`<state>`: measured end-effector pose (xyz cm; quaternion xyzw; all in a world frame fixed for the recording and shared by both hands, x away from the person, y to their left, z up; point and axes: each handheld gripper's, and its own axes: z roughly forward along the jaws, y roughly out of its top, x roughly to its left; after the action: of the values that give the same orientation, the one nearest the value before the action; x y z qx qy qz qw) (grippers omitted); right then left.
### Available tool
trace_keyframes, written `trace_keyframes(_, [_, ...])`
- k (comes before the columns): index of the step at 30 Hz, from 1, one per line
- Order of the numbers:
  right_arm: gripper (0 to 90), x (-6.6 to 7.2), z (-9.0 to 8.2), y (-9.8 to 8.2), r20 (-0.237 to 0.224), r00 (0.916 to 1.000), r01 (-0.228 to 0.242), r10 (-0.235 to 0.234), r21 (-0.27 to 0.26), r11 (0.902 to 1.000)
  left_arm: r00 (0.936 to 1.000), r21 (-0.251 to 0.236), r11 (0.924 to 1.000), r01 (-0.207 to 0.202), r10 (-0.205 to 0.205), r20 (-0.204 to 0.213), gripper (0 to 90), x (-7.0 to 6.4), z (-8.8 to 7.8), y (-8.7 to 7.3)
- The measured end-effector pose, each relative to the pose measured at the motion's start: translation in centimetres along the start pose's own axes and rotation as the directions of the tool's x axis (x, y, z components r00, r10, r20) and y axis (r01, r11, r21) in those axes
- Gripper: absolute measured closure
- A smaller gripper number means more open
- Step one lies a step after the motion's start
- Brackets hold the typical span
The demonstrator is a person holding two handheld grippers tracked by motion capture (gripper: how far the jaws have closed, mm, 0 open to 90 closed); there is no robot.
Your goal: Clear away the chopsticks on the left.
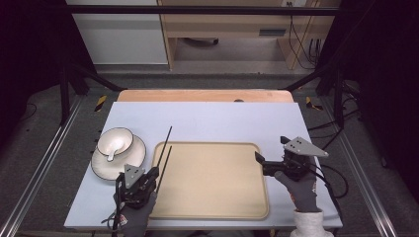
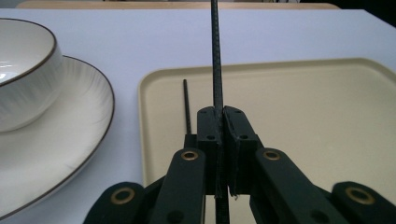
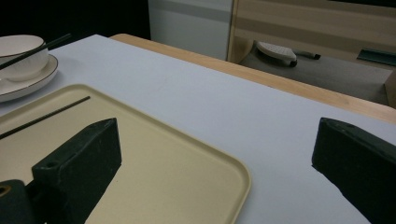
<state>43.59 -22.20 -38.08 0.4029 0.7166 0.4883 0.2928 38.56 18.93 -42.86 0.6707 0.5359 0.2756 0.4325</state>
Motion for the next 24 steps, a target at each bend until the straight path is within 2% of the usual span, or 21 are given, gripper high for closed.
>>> trace_keyframes(9, [1.6, 0.1, 0.1, 0.0, -0.003, 1.0000, -0.002, 0.002, 0.007, 1.0000, 0.9997, -0.007, 0.9997, 0.023, -0.023, -0.007, 85.4, -1.5, 0.9, -1.6])
trace_keyframes(14, [1.6, 0.2, 0.4, -0.1, -0.007, 1.0000, 0.003, -0.003, 0.014, 0.9999, 0.9999, 0.013, 0.9999, 0.007, -0.007, -0.015, 85.4, -2.2, 1.5, -2.5])
trace_keyframes(19, [1.6, 0.2, 0.5, -0.1, -0.008, 1.0000, 0.005, -0.005, 0.018, 0.9998, 0.9998, 0.025, 0.9996, 0.013, -0.012, -0.018, 85.4, -2.0, 2.0, -3.2])
trace_keyframes(24, [1.6, 0.3, 0.7, -0.2, -0.006, 0.9999, 0.008, -0.008, 0.024, 0.9997, 0.9994, 0.061, 0.9980, 0.018, -0.016, -0.031, 85.4, -1.7, 2.5, -3.9])
